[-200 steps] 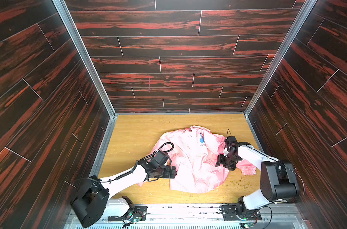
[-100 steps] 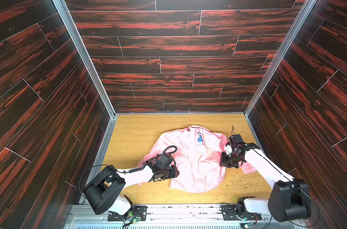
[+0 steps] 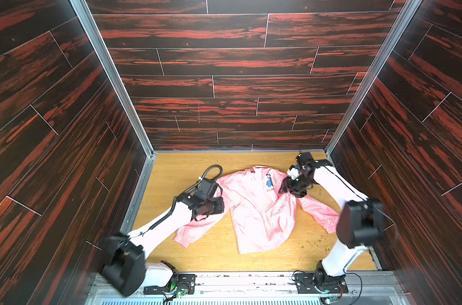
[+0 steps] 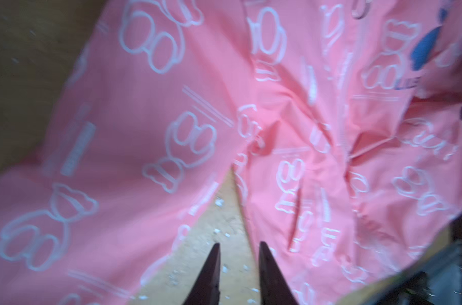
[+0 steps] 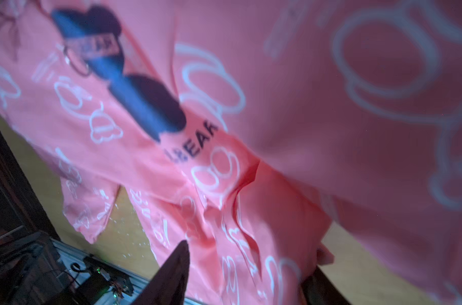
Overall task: Unzip the jacket
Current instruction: Flatten out the jacket at the center of the board.
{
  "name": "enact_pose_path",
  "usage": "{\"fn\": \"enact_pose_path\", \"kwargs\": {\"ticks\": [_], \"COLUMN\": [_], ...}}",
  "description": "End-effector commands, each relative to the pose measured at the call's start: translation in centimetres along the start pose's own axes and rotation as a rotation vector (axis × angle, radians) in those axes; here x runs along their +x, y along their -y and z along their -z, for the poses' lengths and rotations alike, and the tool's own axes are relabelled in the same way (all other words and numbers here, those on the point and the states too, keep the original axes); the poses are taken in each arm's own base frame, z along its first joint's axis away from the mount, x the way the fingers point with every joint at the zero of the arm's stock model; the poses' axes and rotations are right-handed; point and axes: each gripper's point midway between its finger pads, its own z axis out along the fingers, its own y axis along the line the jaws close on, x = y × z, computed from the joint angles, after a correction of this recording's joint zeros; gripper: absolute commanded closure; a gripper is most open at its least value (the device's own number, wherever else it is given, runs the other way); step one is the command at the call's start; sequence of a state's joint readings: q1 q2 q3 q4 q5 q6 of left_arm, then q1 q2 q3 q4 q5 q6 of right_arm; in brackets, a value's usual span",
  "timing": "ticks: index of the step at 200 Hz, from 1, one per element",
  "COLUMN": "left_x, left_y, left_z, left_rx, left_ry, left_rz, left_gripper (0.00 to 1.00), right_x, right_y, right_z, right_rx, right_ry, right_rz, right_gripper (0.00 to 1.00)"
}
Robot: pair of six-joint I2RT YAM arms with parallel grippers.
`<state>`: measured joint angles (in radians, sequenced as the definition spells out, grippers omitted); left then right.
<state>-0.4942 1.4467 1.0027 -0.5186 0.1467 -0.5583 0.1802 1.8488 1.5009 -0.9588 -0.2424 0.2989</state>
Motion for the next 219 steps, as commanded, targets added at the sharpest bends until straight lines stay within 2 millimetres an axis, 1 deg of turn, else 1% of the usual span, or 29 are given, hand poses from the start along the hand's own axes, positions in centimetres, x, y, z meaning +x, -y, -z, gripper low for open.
{"fn": "enact_pose_path", "kwargs": {"ticks": [1,11,17,28,40,52,55,60,81,100,126,129,135,140,142,145,170,183,200,204,210,219], "left_x": [0.3,0.4,0.6,2.0,3.5,5.6,5.6,6.1,8.9,10.5,12.6,12.8,13.4,13.8,14.0,14.3,16.2,16.7,16.7,16.6,16.4,16.1], "left_y": [-1.8,-1.4,-1.4,-1.3,-1.0,-0.5,0.0,0.4,2.3,2.5,3.0,3.1,3.4,3.7,3.8,3.9,4.9,5.3,6.1,6.4,6.8,7.2], "left_z": [0.6,1.1,1.3,1.2,1.2,1.3,1.3,1.5,2.0,1.9,1.1,0.9,0.7,0.4,0.3,0.1,-2.0,-3.0,-3.8,-4.0,-4.2,-4.6], "left_rx": [-0.116,-0.098,-0.089,-0.053,0.0,0.04,0.06,0.067,0.126,0.149,0.181,0.179,0.179,0.18,0.18,0.18,0.201,0.212,0.23,0.236,0.239,0.239], "left_ry": [-0.08,-0.086,-0.082,-0.095,-0.092,-0.1,-0.078,-0.066,-0.069,-0.086,-0.126,-0.132,-0.146,-0.159,-0.163,-0.173,-0.233,-0.245,-0.242,-0.239,-0.238,-0.234], "left_rz": [-0.093,-0.095,-0.091,-0.067,-0.039,-0.037,-0.049,-0.064,-0.132,-0.1,-0.109,-0.116,-0.132,-0.143,-0.146,-0.15,-0.124,-0.103,-0.101,-0.103,-0.102,-0.096], "left_gripper": [0.52,0.48,0.46,0.44,0.42,0.41,0.4,0.39,0.39,0.39,0.39,0.39,0.39,0.39,0.39,0.39,0.39,0.39,0.39,0.39,0.39,0.4], "right_x": [-1.6,-1.4,-0.7,0.7,2.7,4.6,5.1,5.8,8.5,10.5,12.3,12.5,12.8,13.1,13.2,13.3,14.2,14.5,14.8,14.8,14.8,14.8], "right_y": [-1.5,-1.4,-1.0,-0.1,0.6,1.2,1.3,1.6,2.6,3.4,4.5,4.7,4.9,5.0,5.1,5.2,5.8,6.1,6.4,6.2,5.7,4.8], "right_z": [0.6,1.8,2.5,3.4,3.8,4.0,3.9,3.9,3.5,3.0,1.8,1.7,1.4,1.1,1.0,0.9,-0.9,-2.0,-2.8,-3.0,-3.2,-3.2], "right_rx": [-0.046,-0.033,-0.005,0.031,0.043,0.039,0.039,0.041,0.049,0.059,0.08,0.082,0.082,0.083,0.083,0.083,0.077,0.076,0.089,0.076,0.046,0.017], "right_ry": [0.036,0.072,0.088,0.098,0.093,0.089,0.087,0.084,0.058,0.03,-0.016,-0.021,-0.024,-0.029,-0.033,-0.036,-0.065,-0.09,-0.125,-0.129,-0.135,-0.137], "right_rz": [0.023,0.032,0.035,0.038,0.037,0.029,0.025,0.02,0.002,-0.011,-0.037,-0.04,-0.048,-0.052,-0.055,-0.061,-0.101,-0.121,-0.133,-0.135,-0.135,-0.13], "right_gripper": [0.32,0.29,0.28,0.28,0.27,0.27,0.27,0.27,0.27,0.27,0.26,0.24,0.1,0.07,0.03,0.02,0.02,0.05,0.16,0.19,0.27,0.42]}}
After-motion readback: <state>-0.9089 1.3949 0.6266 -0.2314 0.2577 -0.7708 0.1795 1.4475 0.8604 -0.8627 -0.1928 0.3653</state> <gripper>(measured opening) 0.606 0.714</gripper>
